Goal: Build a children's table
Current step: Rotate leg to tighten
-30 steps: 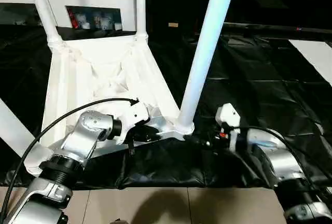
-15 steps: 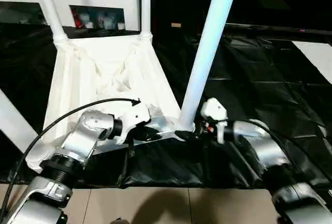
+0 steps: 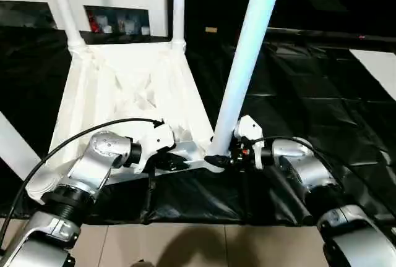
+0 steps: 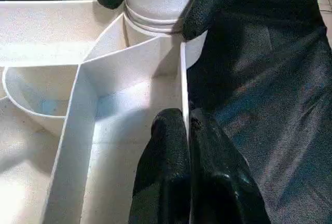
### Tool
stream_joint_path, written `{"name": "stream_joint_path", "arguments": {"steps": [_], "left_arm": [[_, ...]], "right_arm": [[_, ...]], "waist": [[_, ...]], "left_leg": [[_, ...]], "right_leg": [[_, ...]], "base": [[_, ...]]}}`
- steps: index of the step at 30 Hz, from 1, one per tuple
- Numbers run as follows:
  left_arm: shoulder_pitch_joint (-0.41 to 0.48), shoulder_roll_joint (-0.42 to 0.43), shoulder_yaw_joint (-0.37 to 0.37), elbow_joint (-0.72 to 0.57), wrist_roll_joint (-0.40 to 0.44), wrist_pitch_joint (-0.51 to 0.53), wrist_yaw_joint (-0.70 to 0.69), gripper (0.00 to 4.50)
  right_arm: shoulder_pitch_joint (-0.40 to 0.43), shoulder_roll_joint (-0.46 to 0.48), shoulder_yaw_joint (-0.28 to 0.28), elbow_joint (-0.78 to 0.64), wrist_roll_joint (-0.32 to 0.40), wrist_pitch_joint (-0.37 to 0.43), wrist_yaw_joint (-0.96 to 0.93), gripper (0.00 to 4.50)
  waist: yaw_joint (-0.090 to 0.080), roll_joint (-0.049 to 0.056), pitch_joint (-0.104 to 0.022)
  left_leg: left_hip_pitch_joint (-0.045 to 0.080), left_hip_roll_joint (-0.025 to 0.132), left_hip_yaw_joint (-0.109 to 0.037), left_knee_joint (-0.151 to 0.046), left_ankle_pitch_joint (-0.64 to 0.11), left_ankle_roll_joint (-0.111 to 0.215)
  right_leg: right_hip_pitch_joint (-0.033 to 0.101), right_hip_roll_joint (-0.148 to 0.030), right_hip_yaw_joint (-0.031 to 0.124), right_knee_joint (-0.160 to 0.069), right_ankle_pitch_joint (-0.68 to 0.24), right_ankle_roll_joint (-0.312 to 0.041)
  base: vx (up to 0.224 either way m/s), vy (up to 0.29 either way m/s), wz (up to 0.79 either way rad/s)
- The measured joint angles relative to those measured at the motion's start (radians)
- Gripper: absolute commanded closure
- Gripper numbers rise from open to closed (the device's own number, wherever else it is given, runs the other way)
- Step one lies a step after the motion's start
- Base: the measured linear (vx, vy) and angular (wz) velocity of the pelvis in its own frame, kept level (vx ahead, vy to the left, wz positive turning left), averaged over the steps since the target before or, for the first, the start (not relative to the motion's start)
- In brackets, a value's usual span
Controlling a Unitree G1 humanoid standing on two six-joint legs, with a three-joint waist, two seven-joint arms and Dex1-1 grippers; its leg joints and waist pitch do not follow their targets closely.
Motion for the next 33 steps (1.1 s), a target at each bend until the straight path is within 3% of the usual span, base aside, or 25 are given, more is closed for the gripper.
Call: {"name": "stream_joint_path", "arguments": {"steps": [8,16,19,20,21,26,30,33], "left_arm": [[-0.003,-0.022,0.024,0.014,-0.004,0.032,0.036,4.50],[-0.014,-0.139,0.043,0.016,0.069,0.125,0.271,4.50],[-0.013,-0.163,0.045,0.005,0.084,0.151,0.321,4.50],[-0.012,-0.164,0.044,0.001,0.084,0.154,0.326,4.50],[-0.010,-0.164,0.044,-0.004,0.084,0.156,0.328,4.50],[0.021,-0.154,0.047,-0.061,0.089,0.165,0.307,4.50],[0.027,-0.130,0.045,-0.084,0.080,0.157,0.251,4.50],[0.038,-0.089,0.040,-0.095,0.052,0.129,0.172,4.50]], "right_arm": [[0.002,0.042,-0.028,0.027,0.000,-0.003,-0.066,1.88],[0.047,0.209,-0.149,0.026,-0.001,0.035,-0.540,1.88],[0.046,0.243,-0.163,0.026,-0.004,0.033,-0.641,1.88],[0.046,0.246,-0.163,0.027,-0.007,0.027,-0.649,1.88],[0.047,0.248,-0.163,0.027,-0.013,0.021,-0.654,1.33],[0.067,0.255,-0.163,-0.005,-0.012,0.010,-0.615,0.74],[0.067,0.233,-0.155,-0.022,-0.006,0.010,-0.524,0.63],[0.067,0.186,-0.119,-0.036,0.006,0.010,-0.378,0.63]], "waist": [[-0.006,0.003,-0.002],[-0.032,0.006,-0.003],[-0.037,0.006,-0.003],[-0.037,0.006,-0.003],[-0.038,0.006,-0.003],[-0.044,0.006,-0.003],[-0.041,0.005,-0.004],[-0.033,0.006,-0.003]], "left_leg": [[0.001,0.000,0.000,0.001,0.000,0.000],[0.008,-0.001,-0.001,0.002,0.000,-0.001],[0.008,-0.001,-0.002,0.002,0.000,-0.001],[0.008,-0.001,-0.002,0.002,0.000,-0.001],[0.007,-0.001,-0.002,0.002,0.000,-0.001],[0.006,-0.001,-0.002,0.002,0.000,0.000],[0.002,-0.001,-0.001,-0.004,0.000,-0.001],[0.001,-0.001,0.000,-0.008,0.000,0.000]], "right_leg": [[0.000,0.000,0.000,0.002,0.000,0.001],[0.004,0.000,0.000,-0.001,0.000,0.002],[0.005,0.000,0.000,-0.003,-0.001,0.002],[0.004,0.000,0.000,-0.003,-0.001,0.002],[0.004,0.000,0.000,-0.003,-0.001,0.002],[0.003,0.000,0.000,-0.002,0.000,0.002],[-0.001,0.000,0.000,-0.002,-0.001,0.002],[-0.003,0.000,0.000,0.000,-0.002,-0.002]], "base": [[0.000,0.000,0.00],[0.000,0.000,0.00],[0.000,0.000,0.00],[0.000,0.000,0.00],[0.000,0.000,0.00],[0.000,0.000,0.00],[0.015,0.000,0.01],[0.000,0.000,0.00]]}}
